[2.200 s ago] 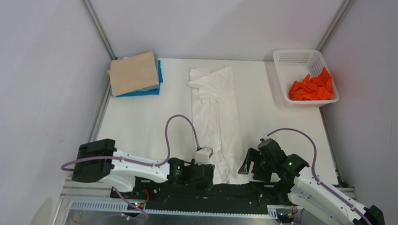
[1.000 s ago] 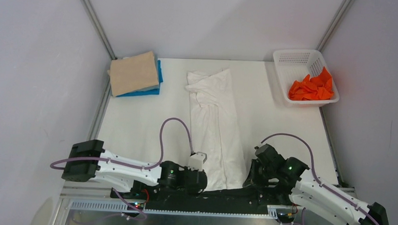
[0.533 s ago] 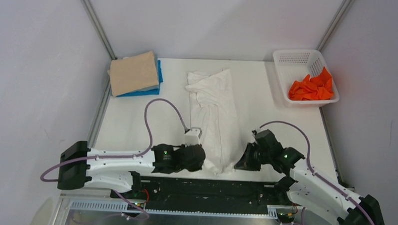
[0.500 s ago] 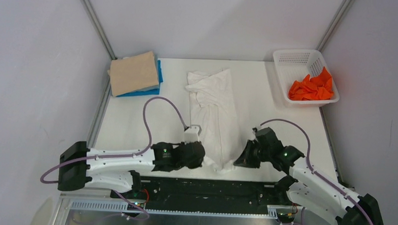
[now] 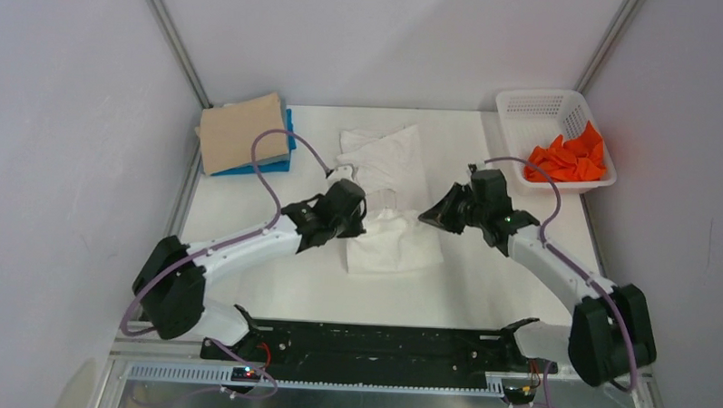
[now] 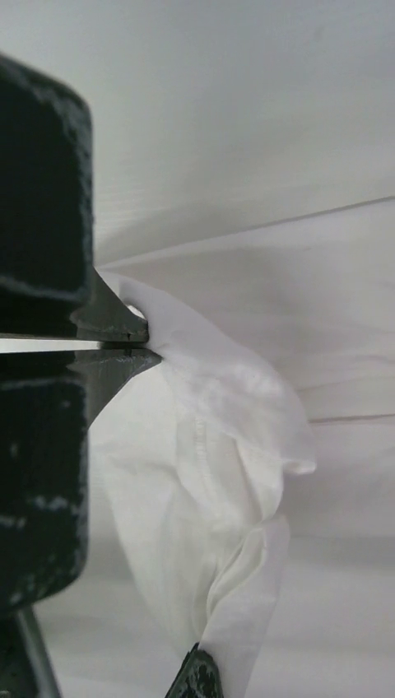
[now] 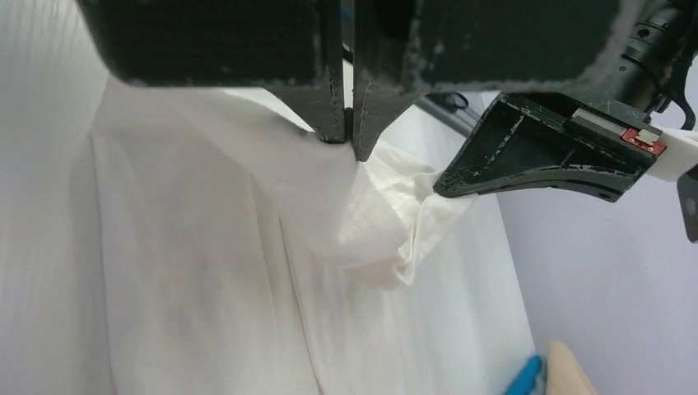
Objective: Fold and stack the t-shirts
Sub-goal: Fold the folded rectangular tshirt in 1/3 of the way
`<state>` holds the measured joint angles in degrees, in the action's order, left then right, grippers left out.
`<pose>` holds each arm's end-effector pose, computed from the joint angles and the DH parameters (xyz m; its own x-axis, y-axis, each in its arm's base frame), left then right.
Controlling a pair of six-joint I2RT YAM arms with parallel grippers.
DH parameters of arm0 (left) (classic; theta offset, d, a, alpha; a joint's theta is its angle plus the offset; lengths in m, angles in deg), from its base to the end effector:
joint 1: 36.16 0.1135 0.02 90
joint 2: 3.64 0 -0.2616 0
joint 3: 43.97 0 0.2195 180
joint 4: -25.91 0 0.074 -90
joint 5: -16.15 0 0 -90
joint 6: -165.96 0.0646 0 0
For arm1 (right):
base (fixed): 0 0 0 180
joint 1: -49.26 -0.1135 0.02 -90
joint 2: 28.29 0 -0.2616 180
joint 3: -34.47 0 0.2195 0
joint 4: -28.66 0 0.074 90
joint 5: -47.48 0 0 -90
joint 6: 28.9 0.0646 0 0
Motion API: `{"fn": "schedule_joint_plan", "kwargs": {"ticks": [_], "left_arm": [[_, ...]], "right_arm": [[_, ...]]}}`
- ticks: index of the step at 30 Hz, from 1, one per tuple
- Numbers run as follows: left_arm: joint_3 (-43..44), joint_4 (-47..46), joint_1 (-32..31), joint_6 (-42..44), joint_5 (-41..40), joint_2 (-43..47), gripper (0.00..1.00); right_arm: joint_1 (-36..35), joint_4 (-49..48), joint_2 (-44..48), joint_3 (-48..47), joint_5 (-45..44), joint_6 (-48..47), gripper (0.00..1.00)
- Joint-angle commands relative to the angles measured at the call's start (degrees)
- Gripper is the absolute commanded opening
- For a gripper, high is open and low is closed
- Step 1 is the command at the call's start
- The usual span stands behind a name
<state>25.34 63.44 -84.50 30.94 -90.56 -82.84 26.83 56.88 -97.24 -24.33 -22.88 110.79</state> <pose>0.1994 -0.1962 0.2327 -0.7606 -0.1643 -0.6280 0.0682 0.9419 -0.3290 0.2208 0.1146 0.2353 -0.8310 0.4340 -0.3481 0.0475 0.6788 0.7328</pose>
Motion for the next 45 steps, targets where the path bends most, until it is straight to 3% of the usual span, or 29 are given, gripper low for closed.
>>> {"fn": "schedule_joint_plan", "kwargs": {"ticks": [1, 8, 15, 20, 22, 23, 24, 25, 26, 27, 28, 29, 31, 38, 45], "left_arm": [[5.94, -2.94, 5.51, 5.85, 3.93, -5.59, 0.0], [10.71, -3.17, 11.04, 9.16, 6.68, -12.41, 0.0], [14.81, -3.49, 14.95, 11.28, 8.9, -18.72, 0.0], [18.14, -3.53, 16.06, 12.29, 9.9, -23.35, 0.07], [18.84, -3.52, 17.02, 12.17, 9.39, -24.24, 0.21], [19.08, -3.53, 17.39, 12.17, 8.97, -24.33, 0.28], [19.64, -3.5, 18.1, 12.33, 8.66, -24.23, 0.55], [19.87, -3.46, 18.63, 12.7, 8.24, -23.84, 0.67], [20.12, -3.43, 19.66, 12.73, 8.12, -22.56, 0.91], [20.16, -3.38, 20.02, 12.88, 7.8, -21.65, 0.95], [19.95, -3.38, 20.47, 13.04, 7.42, -19.38, 0.99], [19.55, -3.41, 20.52, 13.22, 6.19, -18.17, 0.99], [17.34, -3.41, 20.56, 12.67, 4.79, -13.73, 0.99], [-0.83, -3.76, 20.54, 5.2, 5.06, 1.41, 1.0], [-16.06, -4.58, 17.64, -0.05, 6.76, 13.57, 1.0]], "right_arm": [[2.81, -6.06, -7.08, -6.89, 1.28, -3.37, 0.0], [5.78, -10.31, -19.11, -13.57, 6.34, -4.65, 0.0], [7.59, -12.69, -24.89, -16.36, 6.43, -4.95, 0.0], [8.63, -14.34, -29.62, -18.05, 7.0, -5.02, 0.01], [8.81, -14.2, -31.52, -19.28, 6.92, -5.1, 0.09], [8.99, -13.94, -32.72, -20.41, 6.75, -5.25, 0.26], [9.34, -13.11, -33.13, -21.03, 6.65, -5.73, 0.33], [9.52, -11.99, -33.69, -22.52, 6.42, -6.13, 0.43], [9.85, -9.98, -33.61, -23.23, 6.22, -7.23, 0.5], [9.77, -8.84, -33.0, -24.34, 5.04, -7.94, 0.64], [9.6, -6.62, -32.21, -24.75, 4.08, -9.52, 0.73], [8.79, -5.32, -30.24, -24.79, 1.1, -10.32, 0.92], [6.66, -1.01, -27.11, -24.66, -4.26, -13.28, 0.98], [-3.42, 4.38, -23.63, -20.79, -7.86, -18.84, 0.99], [-10.1, -4.14, -29.69, -20.24, -2.25, -14.92, 1.0]]}}
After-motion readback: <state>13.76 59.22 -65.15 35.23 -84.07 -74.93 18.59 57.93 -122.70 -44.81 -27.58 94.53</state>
